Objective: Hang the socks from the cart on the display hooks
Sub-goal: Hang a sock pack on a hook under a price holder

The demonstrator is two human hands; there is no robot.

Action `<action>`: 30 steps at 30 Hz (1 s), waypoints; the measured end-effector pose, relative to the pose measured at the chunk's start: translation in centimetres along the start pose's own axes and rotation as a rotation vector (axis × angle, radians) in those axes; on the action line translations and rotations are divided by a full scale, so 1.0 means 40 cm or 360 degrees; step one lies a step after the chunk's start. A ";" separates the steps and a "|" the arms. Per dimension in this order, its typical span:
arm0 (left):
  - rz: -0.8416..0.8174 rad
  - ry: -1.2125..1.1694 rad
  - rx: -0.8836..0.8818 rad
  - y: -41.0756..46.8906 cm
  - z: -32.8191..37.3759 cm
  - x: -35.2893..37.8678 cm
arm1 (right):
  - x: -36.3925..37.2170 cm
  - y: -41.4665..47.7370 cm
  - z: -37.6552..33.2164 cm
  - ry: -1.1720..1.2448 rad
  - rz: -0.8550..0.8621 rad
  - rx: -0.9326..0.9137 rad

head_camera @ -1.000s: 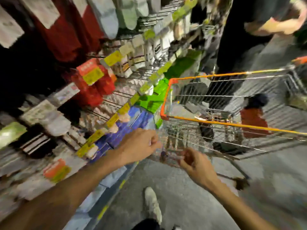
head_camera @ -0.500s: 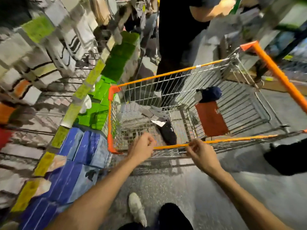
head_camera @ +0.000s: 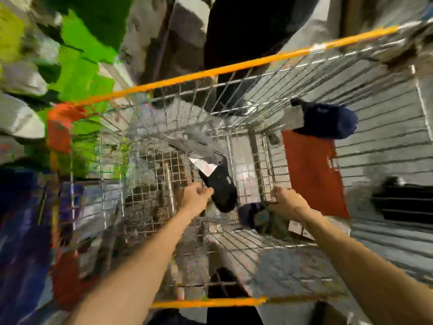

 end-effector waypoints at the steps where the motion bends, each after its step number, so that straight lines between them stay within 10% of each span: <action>1: -0.0015 -0.0042 -0.0063 0.043 0.006 0.024 | 0.012 0.049 0.018 -0.0034 -0.0054 0.0008; 10: -0.0187 -0.0313 -0.0411 0.205 0.016 0.181 | 0.160 0.205 0.129 -0.0769 -0.0730 -0.0100; 30: -0.0104 -0.0554 -0.0645 0.238 0.017 0.222 | 0.106 0.311 0.137 -0.0083 -0.0454 0.0033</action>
Point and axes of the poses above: each hand's wrist, its own y-axis towards the middle knuckle, its own x-axis out of the palm, z = x × y, the point moved 5 cm from there along y, towards the middle knuckle, and after that the axes turned 15 degrees about y, right-handed, at the moved point
